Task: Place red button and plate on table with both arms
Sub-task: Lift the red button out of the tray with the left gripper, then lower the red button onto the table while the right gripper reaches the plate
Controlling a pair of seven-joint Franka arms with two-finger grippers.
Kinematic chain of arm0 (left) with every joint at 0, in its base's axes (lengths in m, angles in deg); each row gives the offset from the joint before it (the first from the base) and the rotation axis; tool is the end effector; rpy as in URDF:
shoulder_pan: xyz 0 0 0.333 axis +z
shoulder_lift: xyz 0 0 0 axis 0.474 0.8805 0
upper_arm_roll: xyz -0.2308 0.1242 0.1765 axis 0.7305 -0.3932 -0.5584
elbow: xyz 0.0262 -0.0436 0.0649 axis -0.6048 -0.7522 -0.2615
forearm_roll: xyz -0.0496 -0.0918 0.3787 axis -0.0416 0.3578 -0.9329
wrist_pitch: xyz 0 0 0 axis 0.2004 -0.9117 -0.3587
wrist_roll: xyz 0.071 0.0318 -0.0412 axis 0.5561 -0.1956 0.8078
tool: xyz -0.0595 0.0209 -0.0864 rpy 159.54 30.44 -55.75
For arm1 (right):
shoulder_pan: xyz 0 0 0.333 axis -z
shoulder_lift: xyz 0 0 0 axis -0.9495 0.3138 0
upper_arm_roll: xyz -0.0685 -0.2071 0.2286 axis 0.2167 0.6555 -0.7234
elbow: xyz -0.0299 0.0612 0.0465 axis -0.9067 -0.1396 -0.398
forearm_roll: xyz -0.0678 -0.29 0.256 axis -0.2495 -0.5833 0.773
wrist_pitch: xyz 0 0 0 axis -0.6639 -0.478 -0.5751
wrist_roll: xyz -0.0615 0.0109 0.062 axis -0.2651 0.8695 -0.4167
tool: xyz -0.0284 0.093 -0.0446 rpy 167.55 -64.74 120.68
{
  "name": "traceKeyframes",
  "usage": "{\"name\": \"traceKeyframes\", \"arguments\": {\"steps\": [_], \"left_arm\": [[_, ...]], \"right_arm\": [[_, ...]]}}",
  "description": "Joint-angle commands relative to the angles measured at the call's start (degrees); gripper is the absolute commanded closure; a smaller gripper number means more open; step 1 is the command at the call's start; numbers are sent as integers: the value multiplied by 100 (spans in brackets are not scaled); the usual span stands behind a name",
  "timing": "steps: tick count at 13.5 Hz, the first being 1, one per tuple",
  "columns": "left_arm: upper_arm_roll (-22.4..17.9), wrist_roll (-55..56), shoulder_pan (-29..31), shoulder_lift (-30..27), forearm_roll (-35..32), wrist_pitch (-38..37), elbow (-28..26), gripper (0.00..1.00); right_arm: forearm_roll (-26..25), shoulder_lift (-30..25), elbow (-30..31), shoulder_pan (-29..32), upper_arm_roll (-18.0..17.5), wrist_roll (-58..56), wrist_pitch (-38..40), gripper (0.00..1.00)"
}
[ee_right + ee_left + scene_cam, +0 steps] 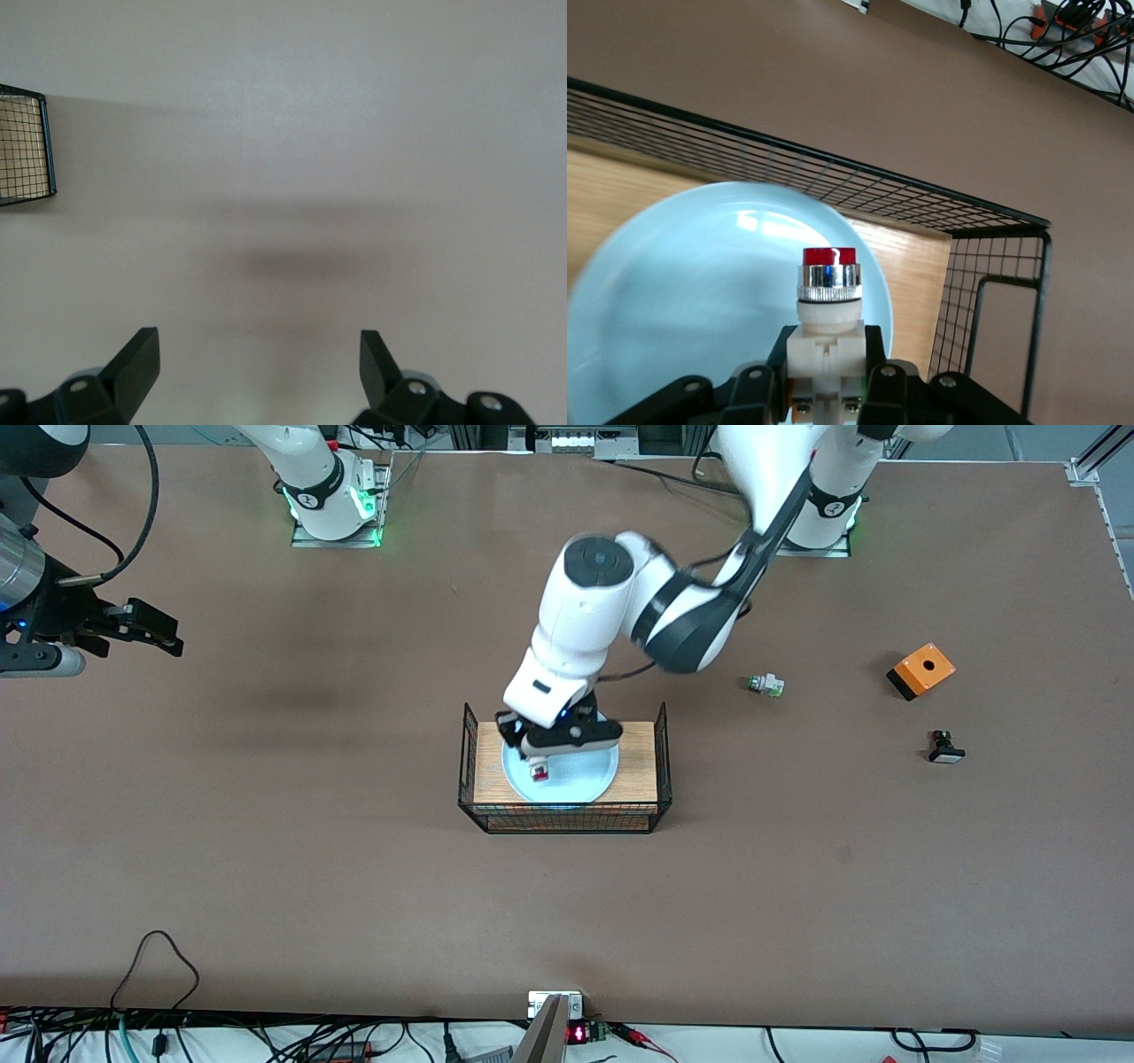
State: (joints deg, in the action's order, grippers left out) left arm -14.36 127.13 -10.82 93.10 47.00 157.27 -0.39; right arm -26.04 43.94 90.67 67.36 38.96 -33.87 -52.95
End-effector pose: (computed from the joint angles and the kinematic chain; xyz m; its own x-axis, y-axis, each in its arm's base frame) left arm 0.5688 -0.5109 0.4289 0.9433 0.2954 0.1517 0.2470 -0.9294 0.2741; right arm 0.5568 0.0063 0.5769 0.9984 0.0180 -0.0541 0.0179 -0.9998 -0.0023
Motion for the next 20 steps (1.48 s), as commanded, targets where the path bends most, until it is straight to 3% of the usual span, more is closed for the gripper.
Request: {"name": "traceKeyframes", "arguments": {"steps": [1, 6, 8, 10, 13, 16, 20], "left_arm": [[-50, -342, 26, -636, -161, -1212, -146, 68], [-85, -2160, 921, -1156, -178, -3684, -181, 69], [-86, -3038, 1448, -1174, -187, -4099, -233, 70], [-86, -4250, 2072, -1156, -335, -4110, -435, 71], [-85, -5499, 2854, -1103, -582, -3419, -1048, 74], [-86, -6065, 3436, -1077, -749, -1821, -2286, 75], [-86, -6522, 4007, -1024, -829, 85, -3604, 74]], "right_arm": [[-38, 25, -85, -4, -15, -62, 83, 0], [-3, 25, -84, -4, -15, -44, 92, 0], [6, 16, -76, -13, -24, 69, 109, 0], [425, 16, -84, -222, -59, 777, 144, 0], [639, 138, -111, -1108, -77, 2842, 65, 0], [1023, 481, -260, -1882, -94, 3698, -380, 0], [1087, 938, -295, -2648, -112, 5419, -1330, 0]]}}
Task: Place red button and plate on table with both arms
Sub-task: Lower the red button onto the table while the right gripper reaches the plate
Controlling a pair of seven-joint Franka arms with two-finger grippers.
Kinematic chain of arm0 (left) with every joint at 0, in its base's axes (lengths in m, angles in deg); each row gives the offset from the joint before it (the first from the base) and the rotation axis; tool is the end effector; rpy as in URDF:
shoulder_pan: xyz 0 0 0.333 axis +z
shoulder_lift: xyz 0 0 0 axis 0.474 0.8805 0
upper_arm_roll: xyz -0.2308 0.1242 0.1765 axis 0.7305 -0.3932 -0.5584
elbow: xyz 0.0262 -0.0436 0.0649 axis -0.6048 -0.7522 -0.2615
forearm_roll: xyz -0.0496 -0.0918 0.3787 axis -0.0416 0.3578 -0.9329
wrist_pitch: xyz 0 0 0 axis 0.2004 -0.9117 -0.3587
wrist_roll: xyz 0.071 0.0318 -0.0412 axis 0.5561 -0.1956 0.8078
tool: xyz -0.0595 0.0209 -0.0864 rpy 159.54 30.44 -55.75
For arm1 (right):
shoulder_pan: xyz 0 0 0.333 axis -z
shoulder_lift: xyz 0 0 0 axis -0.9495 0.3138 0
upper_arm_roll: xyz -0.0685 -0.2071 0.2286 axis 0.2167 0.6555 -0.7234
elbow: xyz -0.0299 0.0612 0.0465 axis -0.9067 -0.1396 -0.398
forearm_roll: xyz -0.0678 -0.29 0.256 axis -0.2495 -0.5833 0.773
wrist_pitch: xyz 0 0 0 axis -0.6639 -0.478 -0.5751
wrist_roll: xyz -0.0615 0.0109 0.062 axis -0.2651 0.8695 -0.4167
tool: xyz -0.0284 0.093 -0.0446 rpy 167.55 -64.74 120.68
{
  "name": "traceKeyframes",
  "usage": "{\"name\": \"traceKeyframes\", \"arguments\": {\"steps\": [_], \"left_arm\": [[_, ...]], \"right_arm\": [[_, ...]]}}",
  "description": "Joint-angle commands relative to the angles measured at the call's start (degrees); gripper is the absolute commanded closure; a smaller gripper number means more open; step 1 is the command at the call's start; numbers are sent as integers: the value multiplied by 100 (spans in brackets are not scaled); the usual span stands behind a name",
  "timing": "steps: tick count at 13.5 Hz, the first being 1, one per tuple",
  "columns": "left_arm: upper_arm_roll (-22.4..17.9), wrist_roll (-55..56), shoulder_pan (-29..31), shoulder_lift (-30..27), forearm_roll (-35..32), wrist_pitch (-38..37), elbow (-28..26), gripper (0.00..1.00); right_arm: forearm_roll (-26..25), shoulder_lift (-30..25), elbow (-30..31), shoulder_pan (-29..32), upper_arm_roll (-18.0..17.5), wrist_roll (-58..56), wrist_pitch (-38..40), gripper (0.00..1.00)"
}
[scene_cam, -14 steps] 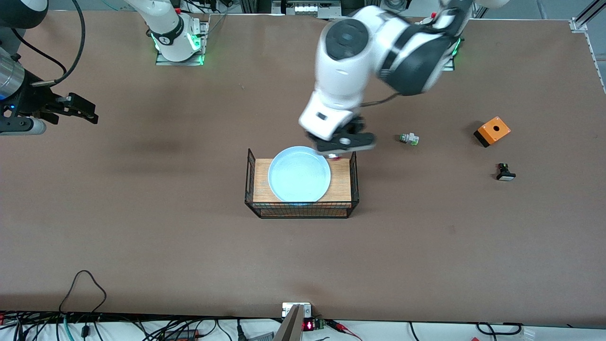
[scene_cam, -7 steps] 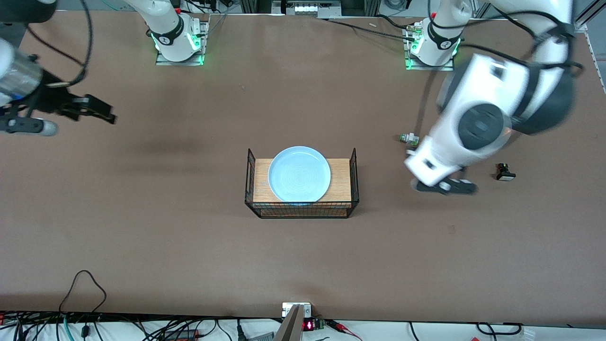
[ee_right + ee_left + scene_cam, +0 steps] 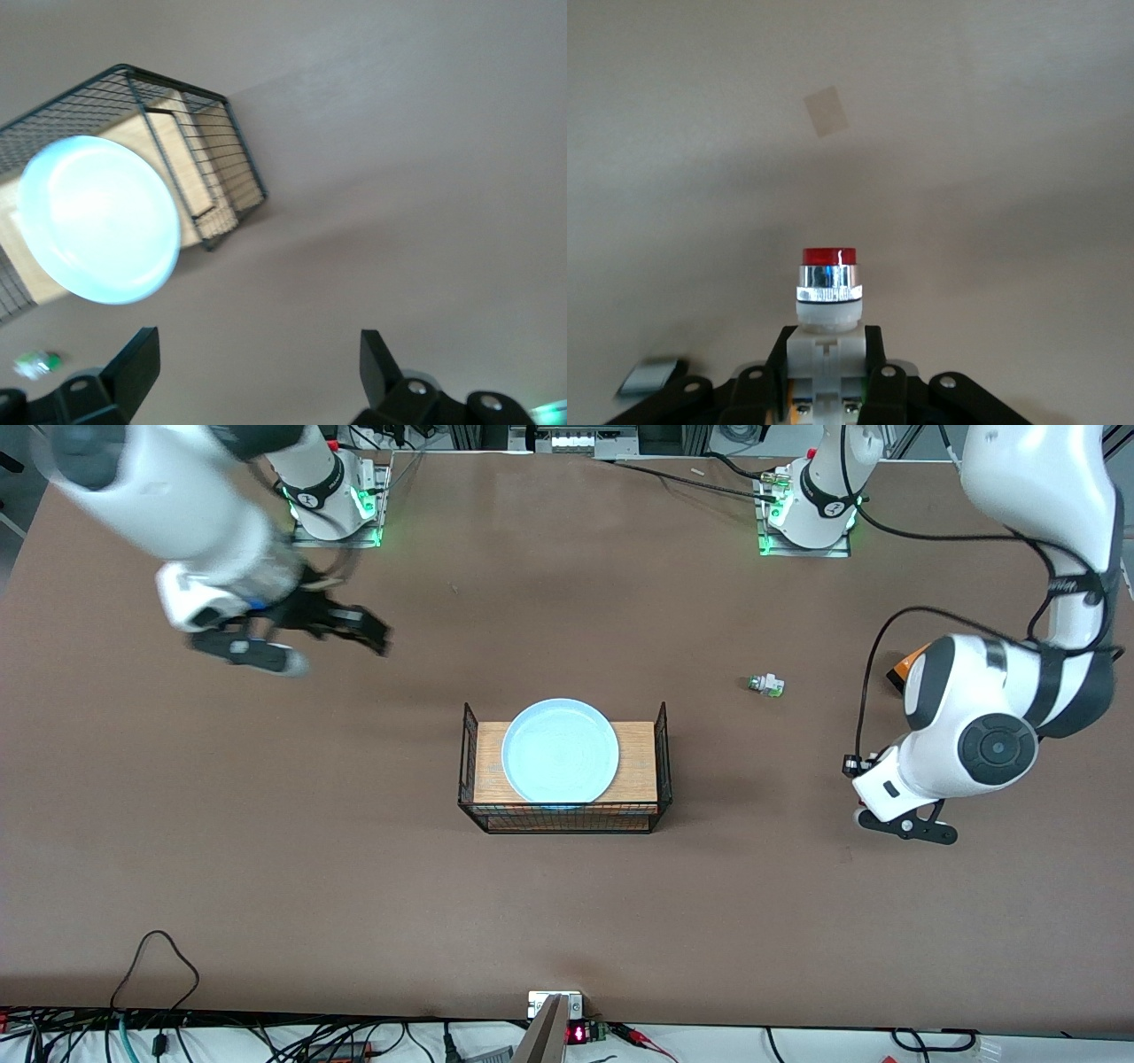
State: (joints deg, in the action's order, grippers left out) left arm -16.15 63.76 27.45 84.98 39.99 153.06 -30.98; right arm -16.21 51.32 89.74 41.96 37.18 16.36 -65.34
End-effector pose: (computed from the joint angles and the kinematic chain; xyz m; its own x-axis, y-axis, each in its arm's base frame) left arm 0.6452 -0.0256 0.2710 0.9656 -0.2060 -0.1583 -0.2216 -0.9711 -0.0880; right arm 0.5327 0.2976 0.5296 0.9091 -0.4055 -0.0956 -0.4156 -0.8985 -0.1410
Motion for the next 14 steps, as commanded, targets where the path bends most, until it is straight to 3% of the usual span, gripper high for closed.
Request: {"name": "traceKeyframes", "arguments": {"steps": [1, 3, 7, 8, 9, 10, 14], "left_arm": [[94, -213, 294, -168, -127, 1539, -1124, 74], [94, -222, 348, -116, -127, 2101, -1454, 73], [94, -222, 435, 139, -127, 2383, -1481, 72], [94, -222, 462, 192, -127, 2384, -1490, 58], [94, -222, 471, 193, -127, 2375, -1490, 12], [102, -187, 471, 166, -127, 2314, -1490, 0], [190, -151, 401, -421, -127, 1386, -1245, 0]], "right_arm": [[112, 462, -272, -388, 66, 930, -389, 0], [77, 797, -377, -811, 66, 1766, -794, 0], [86, 1430, -615, -1015, 75, 3166, -1419, 0], [86, 1597, -667, -989, 75, 3324, -1446, 0], [86, 1712, -685, -945, 84, 3404, -1455, 0], [86, 1800, -685, -910, 92, 3414, -1455, 0], [86, 2169, -712, -901, 101, 3667, -1726, 0]]}}
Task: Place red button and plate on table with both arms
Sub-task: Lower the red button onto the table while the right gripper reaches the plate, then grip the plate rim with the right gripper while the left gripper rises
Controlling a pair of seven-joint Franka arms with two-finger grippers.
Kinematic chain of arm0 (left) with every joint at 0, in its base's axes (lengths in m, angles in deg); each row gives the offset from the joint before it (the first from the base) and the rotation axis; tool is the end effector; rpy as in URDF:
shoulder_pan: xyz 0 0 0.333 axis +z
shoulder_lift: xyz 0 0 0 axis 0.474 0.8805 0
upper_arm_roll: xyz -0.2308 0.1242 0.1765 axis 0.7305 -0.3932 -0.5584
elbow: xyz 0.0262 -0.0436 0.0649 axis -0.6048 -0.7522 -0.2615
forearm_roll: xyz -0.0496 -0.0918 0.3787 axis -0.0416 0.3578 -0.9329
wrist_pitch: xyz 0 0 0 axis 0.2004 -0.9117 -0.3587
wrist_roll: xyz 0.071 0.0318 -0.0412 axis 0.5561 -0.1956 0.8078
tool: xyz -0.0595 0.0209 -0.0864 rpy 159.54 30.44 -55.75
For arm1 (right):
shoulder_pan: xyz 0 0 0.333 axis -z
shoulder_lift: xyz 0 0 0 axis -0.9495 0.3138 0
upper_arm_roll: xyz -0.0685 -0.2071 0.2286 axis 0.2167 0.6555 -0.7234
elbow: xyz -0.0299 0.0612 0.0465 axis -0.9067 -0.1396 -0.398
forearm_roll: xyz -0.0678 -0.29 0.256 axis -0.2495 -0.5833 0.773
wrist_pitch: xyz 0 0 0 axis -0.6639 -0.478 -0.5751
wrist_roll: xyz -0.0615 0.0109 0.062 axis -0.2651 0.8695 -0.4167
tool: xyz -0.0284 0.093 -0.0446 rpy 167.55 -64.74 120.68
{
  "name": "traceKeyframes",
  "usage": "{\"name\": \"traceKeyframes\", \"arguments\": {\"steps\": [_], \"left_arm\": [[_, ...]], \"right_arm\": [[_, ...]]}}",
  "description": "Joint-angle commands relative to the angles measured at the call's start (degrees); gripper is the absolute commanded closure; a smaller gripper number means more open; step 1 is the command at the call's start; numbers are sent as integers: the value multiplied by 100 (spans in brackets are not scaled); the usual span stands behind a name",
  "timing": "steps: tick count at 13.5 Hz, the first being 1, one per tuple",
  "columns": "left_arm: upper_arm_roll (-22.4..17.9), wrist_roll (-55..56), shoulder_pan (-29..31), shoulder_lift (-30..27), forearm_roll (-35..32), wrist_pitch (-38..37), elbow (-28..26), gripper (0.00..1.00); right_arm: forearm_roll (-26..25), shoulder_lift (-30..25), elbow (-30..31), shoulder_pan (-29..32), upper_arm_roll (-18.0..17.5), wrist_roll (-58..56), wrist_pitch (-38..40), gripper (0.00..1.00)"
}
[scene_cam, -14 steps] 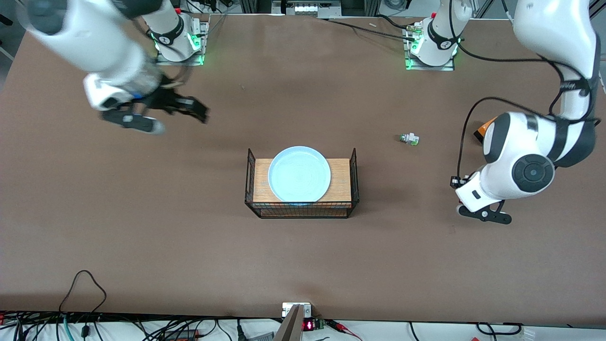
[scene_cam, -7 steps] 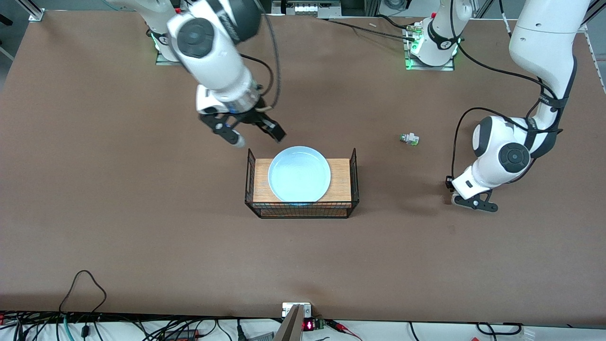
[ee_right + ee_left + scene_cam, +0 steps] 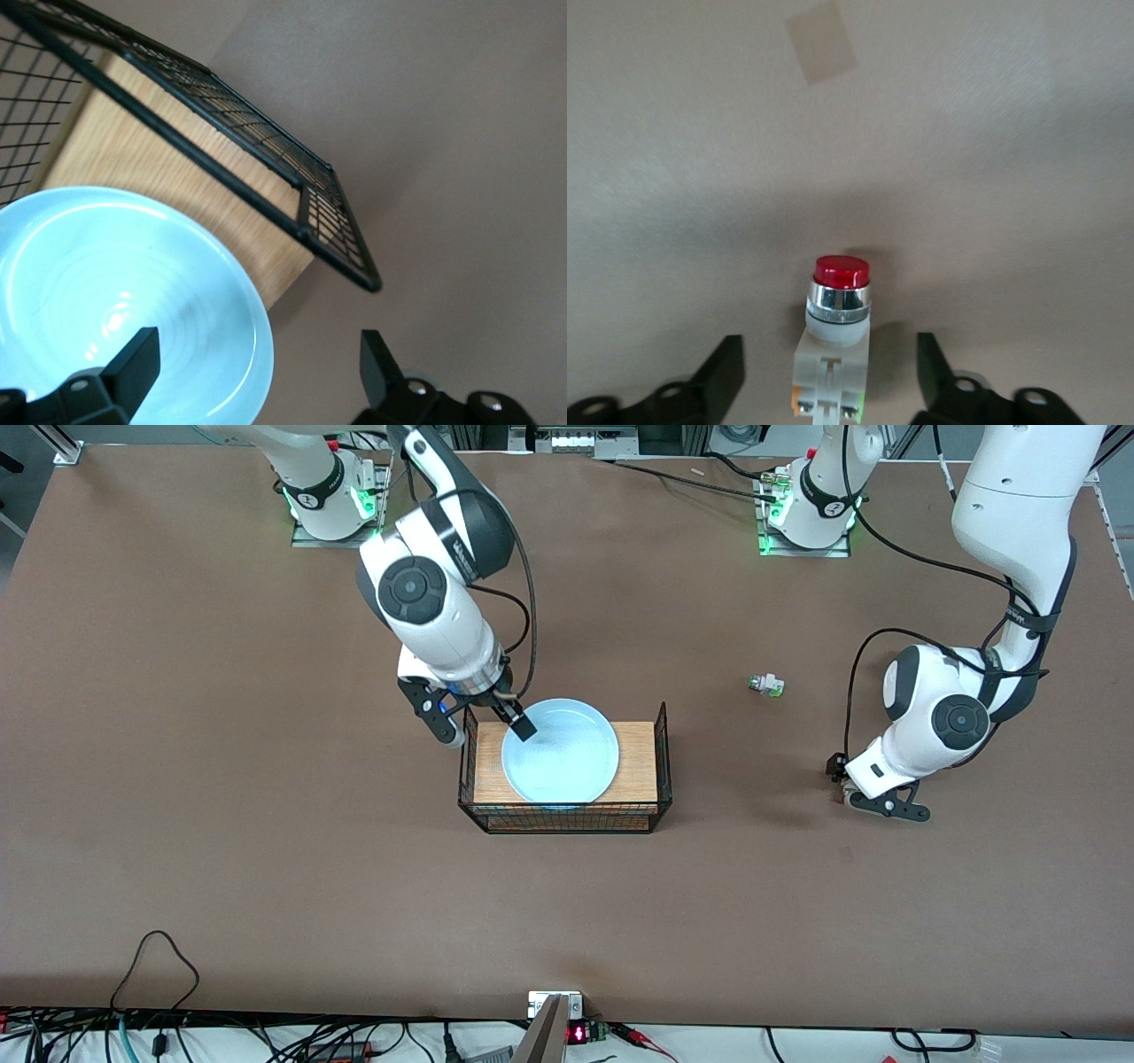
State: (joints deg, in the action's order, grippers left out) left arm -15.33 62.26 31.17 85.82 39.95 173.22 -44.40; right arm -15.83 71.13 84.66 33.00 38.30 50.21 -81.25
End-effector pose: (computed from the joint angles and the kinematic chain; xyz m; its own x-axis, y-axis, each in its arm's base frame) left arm 0.6055 -0.0015 0.1952 0.9741 -0.2197 -0.0539 -0.2228 -0.9730 -0.0600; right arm 0.5557 0.4146 0.3716 0.6049 -0.7862 -0.1265 -0.7962 -0.5997 -0.0801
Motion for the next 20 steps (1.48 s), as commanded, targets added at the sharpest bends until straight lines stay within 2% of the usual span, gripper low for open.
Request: {"name": "traceKeyframes", "arguments": {"steps": [1, 2, 4, 6, 8, 10, 13, 15, 17, 20], "left_arm": [[230, 8, 12, -647, -106, -1121, 307, 0], [484, 8, 46, -778, -54, -2196, 935, 0], [722, -27, 64, -850, 43, -3554, 1790, 0], [881, -10, 56, -982, 358, -4497, 2512, 0], [961, -1, 55, -1156, 788, -4956, 2926, 0], [838, 382, 20, -1621, 1141, -4984, 2858, 0], [154, 939, -550, -2632, 1125, -4827, 1789, 0], [-119, 800, -621, -2932, 1090, -3988, 1182, 0], [-190, 790, -639, -3257, 1098, -3186, 636, 0], [-226, 738, -586, -3346, 1081, -3849, 765, 0]], "right_arm": [[57, 206, -195, -23, -11, 406, -294, 0], [57, 250, -195, -58, -11, 425, -443, 0], [57, 329, -178, -58, -11, 416, -515, 0], [57, 347, -169, -93, -11, 425, -559, 0], [57, 364, -142, -93, -11, 434, -559, 5], [48, 382, -125, -111, -11, 434, -550, 19], [48, 382, -125, -120, -11, 416, -506, 48], [57, 382, -125, -85, -11, 319, -489, 61], [57, 347, -133, -23, -20, 302, -436, 80], [57, 285, -151, -40, -20, -14, -304, 90]]}}
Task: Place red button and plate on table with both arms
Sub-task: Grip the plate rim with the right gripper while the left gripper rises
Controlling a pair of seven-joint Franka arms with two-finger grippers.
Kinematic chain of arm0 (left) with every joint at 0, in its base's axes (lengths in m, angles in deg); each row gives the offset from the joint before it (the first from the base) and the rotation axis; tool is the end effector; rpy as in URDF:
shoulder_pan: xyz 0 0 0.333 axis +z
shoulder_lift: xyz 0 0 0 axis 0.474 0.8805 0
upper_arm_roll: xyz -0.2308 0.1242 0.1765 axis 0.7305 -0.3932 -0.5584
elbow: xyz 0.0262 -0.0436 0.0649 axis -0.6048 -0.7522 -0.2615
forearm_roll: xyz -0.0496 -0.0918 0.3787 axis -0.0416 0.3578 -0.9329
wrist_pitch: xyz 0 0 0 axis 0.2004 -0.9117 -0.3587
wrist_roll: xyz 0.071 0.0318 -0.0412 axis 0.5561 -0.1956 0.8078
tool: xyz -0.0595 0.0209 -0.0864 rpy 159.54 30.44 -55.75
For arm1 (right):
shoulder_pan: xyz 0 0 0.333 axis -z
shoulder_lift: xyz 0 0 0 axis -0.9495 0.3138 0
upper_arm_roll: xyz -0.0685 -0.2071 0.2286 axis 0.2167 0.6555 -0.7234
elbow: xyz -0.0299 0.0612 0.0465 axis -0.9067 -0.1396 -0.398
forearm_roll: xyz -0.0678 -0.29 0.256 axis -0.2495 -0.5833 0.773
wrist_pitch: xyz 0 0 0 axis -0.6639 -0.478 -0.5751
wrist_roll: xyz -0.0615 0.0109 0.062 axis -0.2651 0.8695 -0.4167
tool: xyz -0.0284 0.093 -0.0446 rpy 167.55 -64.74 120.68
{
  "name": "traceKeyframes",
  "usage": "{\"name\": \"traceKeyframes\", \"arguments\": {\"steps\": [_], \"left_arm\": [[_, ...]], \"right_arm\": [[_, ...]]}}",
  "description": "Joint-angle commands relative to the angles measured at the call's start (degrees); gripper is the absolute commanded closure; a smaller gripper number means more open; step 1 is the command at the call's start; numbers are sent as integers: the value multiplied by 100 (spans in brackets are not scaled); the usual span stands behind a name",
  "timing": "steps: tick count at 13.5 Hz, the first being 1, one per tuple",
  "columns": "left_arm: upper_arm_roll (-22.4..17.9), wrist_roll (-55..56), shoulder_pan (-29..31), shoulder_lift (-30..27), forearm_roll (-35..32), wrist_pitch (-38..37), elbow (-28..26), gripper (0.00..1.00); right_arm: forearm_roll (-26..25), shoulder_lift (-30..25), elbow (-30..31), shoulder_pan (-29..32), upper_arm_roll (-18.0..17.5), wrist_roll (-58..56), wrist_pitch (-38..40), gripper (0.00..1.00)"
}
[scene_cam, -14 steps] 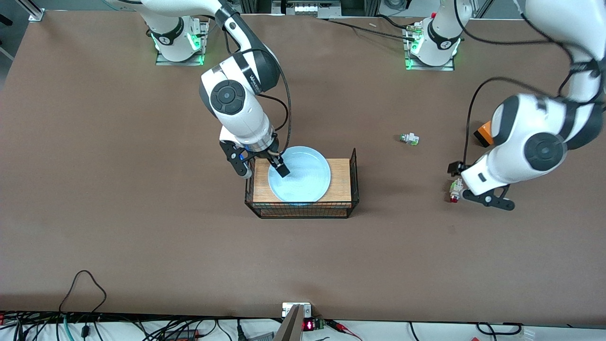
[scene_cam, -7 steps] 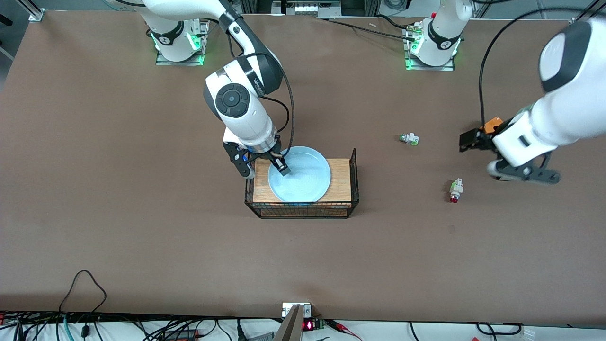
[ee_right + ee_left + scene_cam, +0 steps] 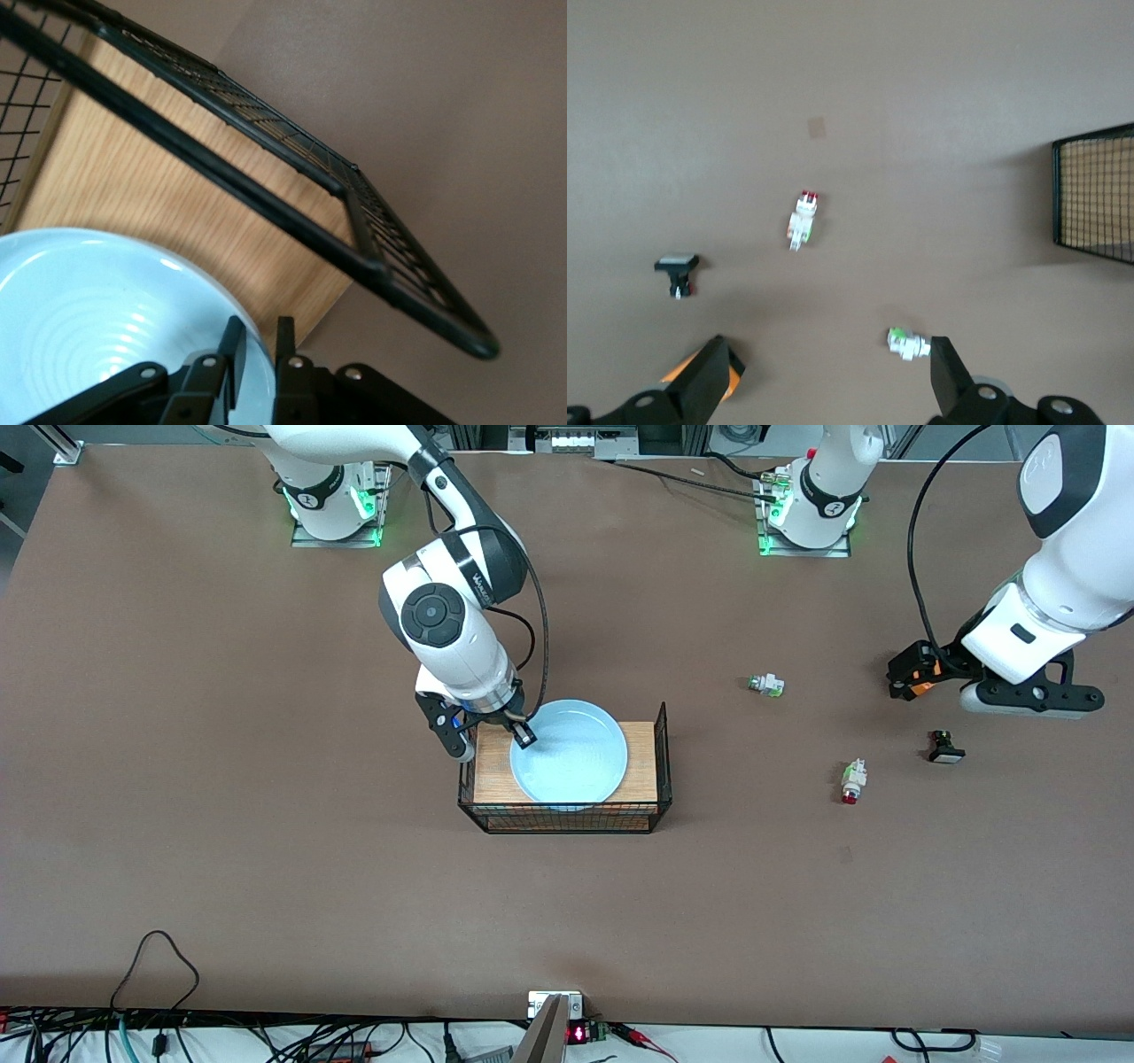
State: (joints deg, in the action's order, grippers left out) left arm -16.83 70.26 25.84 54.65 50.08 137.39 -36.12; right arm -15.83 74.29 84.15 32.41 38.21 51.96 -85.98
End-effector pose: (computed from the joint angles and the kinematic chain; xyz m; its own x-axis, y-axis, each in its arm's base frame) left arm 0.5557 -0.0408 0.5309 0.9994 -0.0287 0.0167 -0.0291 -0.9994 0.0212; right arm 0.5609 0.4266 0.3452 0.5854 -0.8018 -0.1203 -0.8105 -0.5750 -0.1114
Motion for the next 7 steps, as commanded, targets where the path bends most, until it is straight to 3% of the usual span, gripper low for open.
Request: {"name": "traceKeyframes", "arguments": {"steps": [1, 4, 7], "left_arm": [[-67, -97, -54, -229, 68, -363, -35, 0], [-84, -361, 42, -211, 59, -487, 0, 0], [-84, -388, 87, -202, 59, -504, 0, 0]], "right_arm": [[57, -48, -91, 19, -10, -190, 178, 92], [65, -241, -117, 2, -28, -190, 493, 100], [363, -697, -161, 19, -28, -207, 1064, 100]]}}
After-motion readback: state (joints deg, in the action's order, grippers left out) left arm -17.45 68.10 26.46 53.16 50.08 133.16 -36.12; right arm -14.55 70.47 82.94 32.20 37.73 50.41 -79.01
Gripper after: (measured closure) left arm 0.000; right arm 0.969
